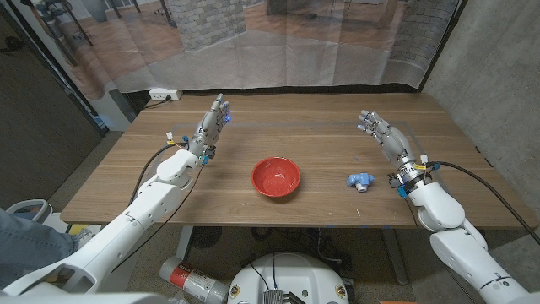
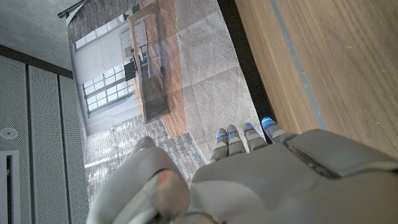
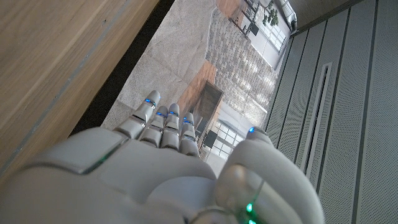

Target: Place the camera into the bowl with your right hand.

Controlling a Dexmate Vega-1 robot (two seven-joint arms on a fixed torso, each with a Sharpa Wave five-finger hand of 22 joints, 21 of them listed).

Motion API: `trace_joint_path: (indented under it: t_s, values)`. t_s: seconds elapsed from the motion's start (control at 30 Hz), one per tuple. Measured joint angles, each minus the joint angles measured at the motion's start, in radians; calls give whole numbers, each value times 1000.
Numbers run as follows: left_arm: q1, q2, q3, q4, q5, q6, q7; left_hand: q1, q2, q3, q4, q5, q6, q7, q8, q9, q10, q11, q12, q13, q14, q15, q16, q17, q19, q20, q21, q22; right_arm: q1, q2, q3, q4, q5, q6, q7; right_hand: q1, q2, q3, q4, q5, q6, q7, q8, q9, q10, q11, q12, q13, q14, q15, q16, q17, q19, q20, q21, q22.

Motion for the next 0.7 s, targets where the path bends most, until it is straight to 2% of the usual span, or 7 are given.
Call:
trace_joint_path:
  t_s: [0.17,0.3,0.37,0.7]
  values:
    - [-4,-1,1,9,-1,0,-4,0,0,0,0,0,0,0,0,0,0,0,0,0,0,0,0,0,0,0,0,0,-9,-3,5,-8,-13,-2,-7,17,1,8,-8,0,0,0,0,0,0,0,0,0,0,0,-2,0,1,1,-7,0]
    - [-7,-1,2,11,-3,0,-6,0,0,0,0,0,0,0,0,0,0,0,0,0,0,0,-2,0,0,0,-3,0,-18,-4,9,-14,-22,-4,-11,34,8,11,-19,0,13,-13,2,0,6,-6,0,0,4,-4,-5,-2,7,7,-11,0]
    - [-7,-1,2,11,-3,1,-6,0,0,0,0,0,0,0,0,0,0,0,0,0,0,0,-6,0,0,0,-7,0,-21,-4,10,-15,-25,-4,-13,34,8,12,-21,0,16,-9,8,0,7,-7,0,0,5,-6,-5,-2,7,7,-15,0]
    - [-8,-1,2,10,-3,7,-4,5,5,0,0,-4,0,0,0,0,0,0,0,0,0,0,-6,0,0,0,-11,0,-39,-3,16,-21,-42,6,-19,44,8,16,-30,0,22,-14,8,0,9,-16,0,0,9,-9,-5,-2,13,2,-18,0]
